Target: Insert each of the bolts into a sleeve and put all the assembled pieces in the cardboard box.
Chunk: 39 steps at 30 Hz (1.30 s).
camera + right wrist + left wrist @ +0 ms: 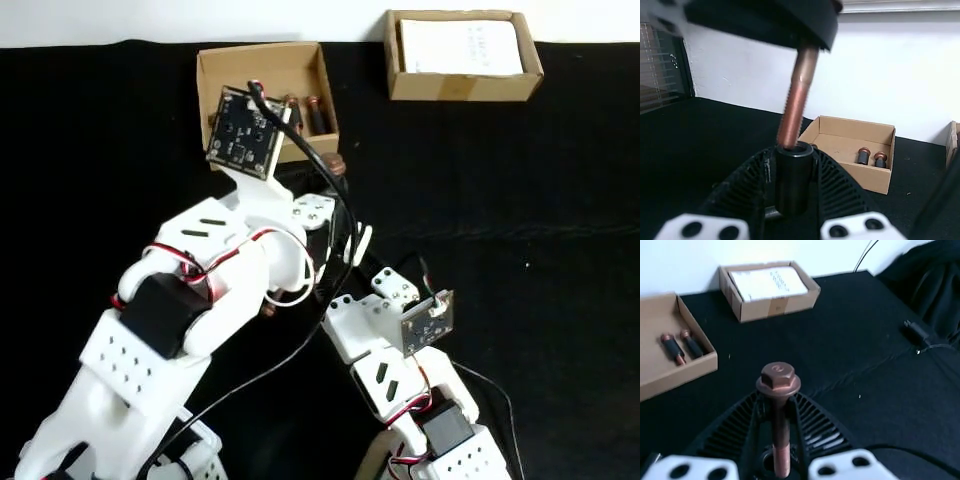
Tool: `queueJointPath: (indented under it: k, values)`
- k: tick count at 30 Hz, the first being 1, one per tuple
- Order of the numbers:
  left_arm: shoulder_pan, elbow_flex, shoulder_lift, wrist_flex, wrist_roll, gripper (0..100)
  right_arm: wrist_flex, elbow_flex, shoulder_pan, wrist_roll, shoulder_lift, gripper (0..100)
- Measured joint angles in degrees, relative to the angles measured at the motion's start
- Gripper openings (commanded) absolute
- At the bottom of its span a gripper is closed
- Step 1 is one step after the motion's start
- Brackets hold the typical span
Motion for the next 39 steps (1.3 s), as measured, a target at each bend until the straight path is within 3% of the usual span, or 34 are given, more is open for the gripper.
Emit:
queueJointPath:
  k: [10, 22, 39]
  values:
    - [-0.2, 2.8, 0.1, -0.3, 0.0, 1, 0.0, 0.0, 2.5, 0.2, 0.0, 0.8]
    - [-0.1, 3.3, 3.4, -7.3, -0.1, 1, 0.0, 0.0, 2.7, 0.2, 0.0, 0.8]
    - [-0.3, 3.1, 5.2, -4.8, -0.3, 1, 0.1, 0.0, 2.5, 0.2, 0.1, 0.8]
